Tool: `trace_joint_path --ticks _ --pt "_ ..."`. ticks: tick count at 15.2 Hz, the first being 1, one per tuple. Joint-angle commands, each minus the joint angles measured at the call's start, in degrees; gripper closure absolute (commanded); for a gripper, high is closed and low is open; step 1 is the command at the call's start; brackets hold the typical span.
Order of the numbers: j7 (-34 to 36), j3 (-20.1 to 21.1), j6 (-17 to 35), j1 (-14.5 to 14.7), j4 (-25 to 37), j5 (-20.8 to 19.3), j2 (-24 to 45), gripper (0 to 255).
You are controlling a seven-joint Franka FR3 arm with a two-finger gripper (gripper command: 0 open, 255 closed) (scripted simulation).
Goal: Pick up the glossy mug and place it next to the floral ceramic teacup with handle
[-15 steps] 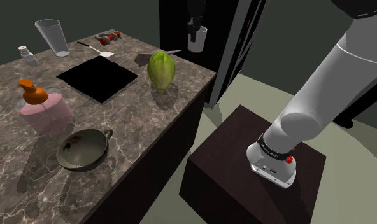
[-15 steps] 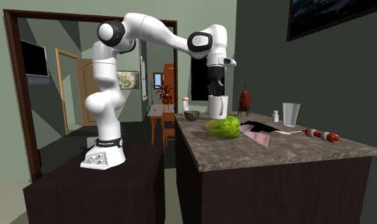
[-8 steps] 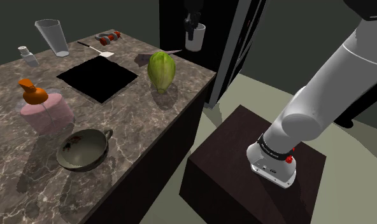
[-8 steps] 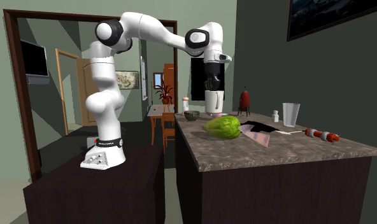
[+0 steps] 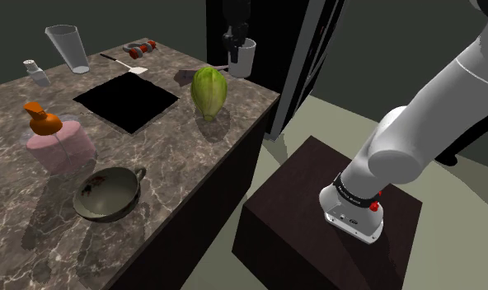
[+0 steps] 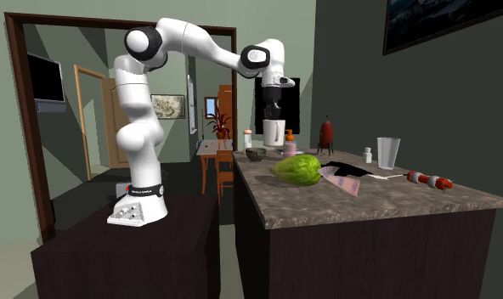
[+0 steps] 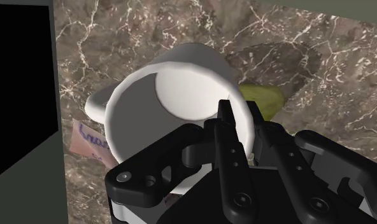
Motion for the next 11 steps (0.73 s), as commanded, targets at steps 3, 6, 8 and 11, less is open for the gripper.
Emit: trace_joint_path --ticks 3,6,8,11 --pt "5.63 3.21 0.1 2.59 -1.31 0.76 -0.96 255" --pt "9.67 5.61 -0.17 4.41 -1.47 1.35 -1.23 255" --pt "12.4 7.22 -0.37 5.65 -1.25 1.71 -1.12 255" --pt "16.54 9.64 -0.7 7.49 -0.44 2.14 -0.51 255"
